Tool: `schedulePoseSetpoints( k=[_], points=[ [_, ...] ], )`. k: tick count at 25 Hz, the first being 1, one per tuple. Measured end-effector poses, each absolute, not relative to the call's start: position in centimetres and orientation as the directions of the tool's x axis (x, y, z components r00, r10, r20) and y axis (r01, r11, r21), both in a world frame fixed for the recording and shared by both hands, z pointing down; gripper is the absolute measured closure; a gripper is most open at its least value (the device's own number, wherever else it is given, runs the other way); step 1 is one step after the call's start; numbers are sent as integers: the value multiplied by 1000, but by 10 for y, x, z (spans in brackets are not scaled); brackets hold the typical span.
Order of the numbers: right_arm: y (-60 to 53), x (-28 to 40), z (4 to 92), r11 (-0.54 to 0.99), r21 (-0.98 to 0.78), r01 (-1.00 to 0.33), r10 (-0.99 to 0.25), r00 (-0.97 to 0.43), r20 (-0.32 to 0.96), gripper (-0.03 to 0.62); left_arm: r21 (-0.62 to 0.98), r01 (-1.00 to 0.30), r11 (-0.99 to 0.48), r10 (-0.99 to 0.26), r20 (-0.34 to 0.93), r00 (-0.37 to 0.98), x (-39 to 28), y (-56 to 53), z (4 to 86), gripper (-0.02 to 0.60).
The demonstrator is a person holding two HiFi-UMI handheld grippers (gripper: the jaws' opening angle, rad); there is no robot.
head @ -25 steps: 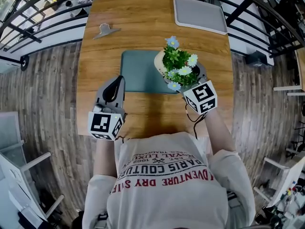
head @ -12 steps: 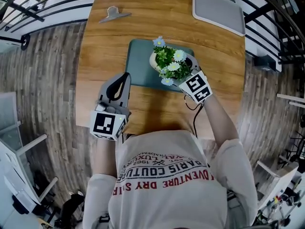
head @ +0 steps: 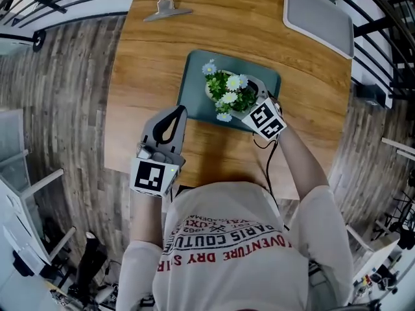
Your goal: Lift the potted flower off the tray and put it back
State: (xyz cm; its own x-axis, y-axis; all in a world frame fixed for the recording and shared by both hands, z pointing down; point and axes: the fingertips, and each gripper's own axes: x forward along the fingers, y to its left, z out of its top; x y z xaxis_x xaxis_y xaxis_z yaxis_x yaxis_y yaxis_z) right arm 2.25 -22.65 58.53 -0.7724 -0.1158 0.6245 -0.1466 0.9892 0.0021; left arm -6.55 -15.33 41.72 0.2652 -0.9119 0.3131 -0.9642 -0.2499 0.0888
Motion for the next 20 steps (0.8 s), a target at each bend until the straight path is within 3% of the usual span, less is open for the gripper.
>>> schedulePoseSetpoints(
  k=[9, 20],
  points=[
    [-219, 13, 607, 999, -2, -41, -30, -769, 638, 118, 110, -969, -221, -903, 353, 246, -71, -153, 434, 569],
    [-218, 7, 610, 997, -51, -51, -11, -804, 594, 120, 86, -970, -226, -898, 367, 242, -70, -147, 447, 569]
  ],
)
